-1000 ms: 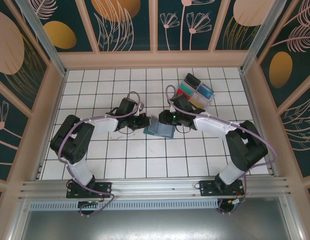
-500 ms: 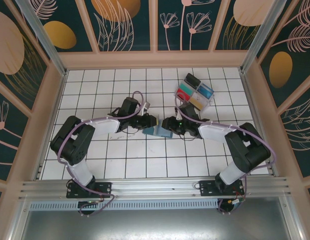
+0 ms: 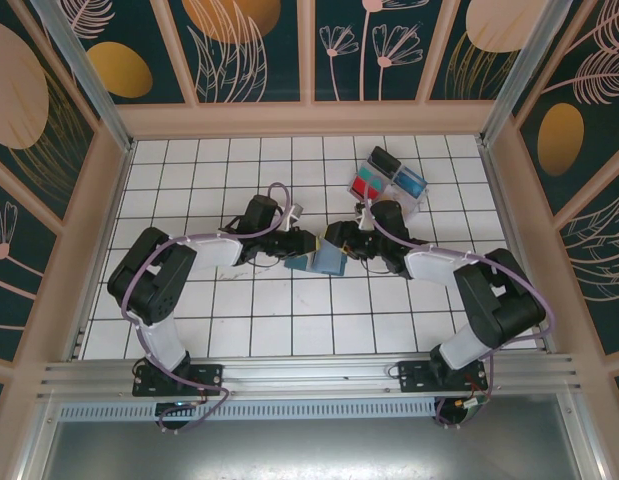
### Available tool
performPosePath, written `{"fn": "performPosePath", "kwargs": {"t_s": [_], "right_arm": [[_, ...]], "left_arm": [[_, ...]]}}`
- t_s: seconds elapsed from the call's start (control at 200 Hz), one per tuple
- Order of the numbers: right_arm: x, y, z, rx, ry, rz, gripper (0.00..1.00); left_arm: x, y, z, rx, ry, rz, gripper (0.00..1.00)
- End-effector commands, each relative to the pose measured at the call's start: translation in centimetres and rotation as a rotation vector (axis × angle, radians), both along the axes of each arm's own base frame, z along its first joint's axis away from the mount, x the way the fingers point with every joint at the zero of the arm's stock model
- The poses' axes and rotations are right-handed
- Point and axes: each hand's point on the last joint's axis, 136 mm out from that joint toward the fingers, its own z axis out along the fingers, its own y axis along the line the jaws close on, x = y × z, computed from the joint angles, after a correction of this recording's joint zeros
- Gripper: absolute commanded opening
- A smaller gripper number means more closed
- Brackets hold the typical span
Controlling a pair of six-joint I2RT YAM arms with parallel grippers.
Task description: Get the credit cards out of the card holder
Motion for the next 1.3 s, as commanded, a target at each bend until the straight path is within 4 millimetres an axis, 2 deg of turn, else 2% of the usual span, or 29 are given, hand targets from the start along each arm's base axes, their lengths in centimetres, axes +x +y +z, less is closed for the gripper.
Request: {"fn": "performPosePath", "kwargs": {"t_s": [0.0,0.15,0.31,0.44,0.54,0.561,0.621,0.681,0.746,0.866,0.886,0.996,1.126,1.156,1.296], "right_arm": [[0.8,-0.2,-0.3,-0.028,-0.001,-0.013,0.49],[0.7,-0.3,-1.2,-0.064,0.021,0.000,0.49],[0.8,-0.1,-2.1,-0.093,0.046,0.013,0.48],[1.3,-1.9,-3.7,-0.229,0.079,-0.053,0.44],[1.5,-2.7,-3.6,-0.277,0.056,-0.073,0.43],[1.5,-2.6,-3.4,-0.278,0.049,-0.068,0.43],[1.5,-2.3,-3.0,-0.286,0.037,-0.055,0.43],[1.6,-1.8,-2.9,-0.294,0.033,-0.041,0.42],[1.5,-1.2,-3.0,-0.292,0.039,-0.026,0.39],[1.4,-0.8,-4.1,-0.298,0.078,-0.021,0.32],[1.4,-0.9,-4.4,-0.302,0.087,-0.022,0.31],[1.2,-1.7,-5.7,-0.343,0.133,-0.046,0.27],[0.8,-2.3,-7.1,-0.375,0.173,-0.044,0.24],[0.7,-2.4,-7.3,-0.383,0.180,-0.040,0.23],[0.2,-2.6,-8.7,-0.410,0.208,-0.023,0.20]], "left_arm": [[-0.1,0.3,-1.2,0.049,0.009,0.012,0.30],[0.5,1.1,-1.6,0.117,-0.015,0.039,0.38],[1.0,1.7,-1.0,0.154,-0.043,0.068,0.39],[2.0,4.4,-1.8,0.331,-0.071,0.158,0.40],[2.8,7.0,-2.6,0.463,-0.097,0.247,0.42],[3.0,7.3,-1.5,0.463,-0.121,0.264,0.42],[3.2,7.8,-1.0,0.474,-0.136,0.290,0.45],[3.2,7.0,-0.1,0.422,-0.148,0.274,0.45],[2.8,5.2,0.8,0.318,-0.145,0.223,0.43],[2.1,2.0,1.8,0.127,-0.091,0.141,0.34],[1.9,1.6,0.7,0.119,-0.057,0.129,0.32],[1.5,0.0,-0.8,0.070,0.015,0.094,0.28],[1.3,-0.1,-3.8,0.118,0.092,0.101,0.27],[2.0,-0.6,-3.2,0.105,0.079,0.101,0.27],[2.1,-1.5,-3.2,0.063,0.090,0.072,0.27]]}}
